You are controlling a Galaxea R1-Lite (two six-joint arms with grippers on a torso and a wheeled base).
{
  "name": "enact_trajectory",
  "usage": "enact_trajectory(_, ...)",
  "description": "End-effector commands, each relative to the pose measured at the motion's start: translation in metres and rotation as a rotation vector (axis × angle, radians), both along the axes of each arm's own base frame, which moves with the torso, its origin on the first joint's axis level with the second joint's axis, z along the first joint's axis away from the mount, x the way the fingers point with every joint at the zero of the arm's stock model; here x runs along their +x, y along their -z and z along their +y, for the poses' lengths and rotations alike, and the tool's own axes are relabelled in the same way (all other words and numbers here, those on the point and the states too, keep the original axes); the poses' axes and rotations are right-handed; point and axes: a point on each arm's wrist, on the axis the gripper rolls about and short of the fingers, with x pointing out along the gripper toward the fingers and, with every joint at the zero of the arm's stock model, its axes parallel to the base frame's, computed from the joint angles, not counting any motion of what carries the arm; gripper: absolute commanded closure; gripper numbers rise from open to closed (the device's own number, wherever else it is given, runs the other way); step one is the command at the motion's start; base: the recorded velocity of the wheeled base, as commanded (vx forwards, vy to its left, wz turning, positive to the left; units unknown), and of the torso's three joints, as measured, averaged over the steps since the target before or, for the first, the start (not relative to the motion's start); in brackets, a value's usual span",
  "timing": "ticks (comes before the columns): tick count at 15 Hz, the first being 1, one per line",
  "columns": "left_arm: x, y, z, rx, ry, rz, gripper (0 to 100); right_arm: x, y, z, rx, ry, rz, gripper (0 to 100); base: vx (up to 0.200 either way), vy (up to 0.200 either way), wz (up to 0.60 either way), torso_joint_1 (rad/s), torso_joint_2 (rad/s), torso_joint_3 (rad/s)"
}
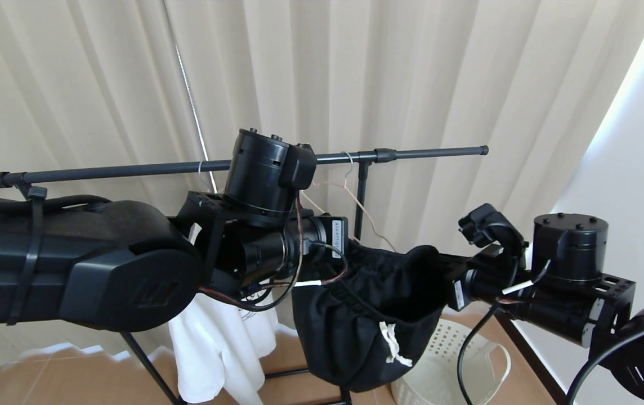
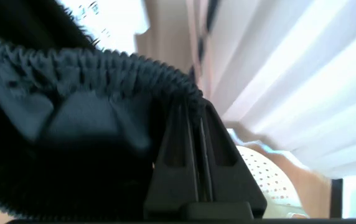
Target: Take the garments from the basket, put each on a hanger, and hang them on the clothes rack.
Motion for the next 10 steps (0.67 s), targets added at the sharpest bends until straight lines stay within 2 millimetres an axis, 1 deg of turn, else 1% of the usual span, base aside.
enact_trajectory(1, 0.002, 0.012, -0.002, 0.033, 0.005, 0.023, 100, -0.004, -0.020, -0.011, 0.028, 0.029, -0.066, 100, 0.000, 0.000, 0.00, 0.000, 0.00, 0.000)
enact_trajectory(3, 0.003, 0.019, -0.003, 0.055, 0.011, 0.031, 100, -0.006, -0.026, -0.012, 0.035, 0.030, -0.084, 100, 0.000, 0.000, 0.00, 0.000, 0.00, 0.000)
enact_trajectory(4, 0.003, 0.022, -0.003, 0.066, 0.015, 0.033, 100, -0.007, -0.031, -0.016, 0.042, 0.044, -0.101, 100, 0.000, 0.000, 0.00, 0.000, 0.00, 0.000)
enact_trajectory(5, 0.003, 0.022, -0.003, 0.066, 0.015, 0.033, 100, -0.007, -0.031, -0.016, 0.042, 0.044, -0.101, 100, 0.000, 0.000, 0.00, 0.000, 0.00, 0.000)
enact_trajectory(6, 0.003, 0.025, -0.004, 0.082, 0.023, 0.036, 100, -0.006, -0.038, -0.022, 0.051, 0.064, -0.124, 100, 0.000, 0.000, 0.00, 0.000, 0.00, 0.000)
enact_trajectory(7, 0.001, 0.029, -0.005, 0.094, 0.030, 0.042, 100, -0.007, -0.040, -0.026, 0.053, 0.075, -0.131, 100, 0.000, 0.000, 0.00, 0.000, 0.00, 0.000)
enact_trajectory(8, -0.001, 0.030, -0.007, 0.094, 0.037, 0.039, 0, -0.007, -0.044, -0.028, 0.058, 0.082, -0.144, 100, 0.000, 0.000, 0.00, 0.000, 0.00, 0.000)
enact_trajectory(10, -0.001, 0.031, -0.008, 0.088, 0.042, 0.026, 0, -0.008, -0.050, -0.033, 0.064, 0.099, -0.165, 100, 0.000, 0.000, 0.00, 0.000, 0.00, 0.000)
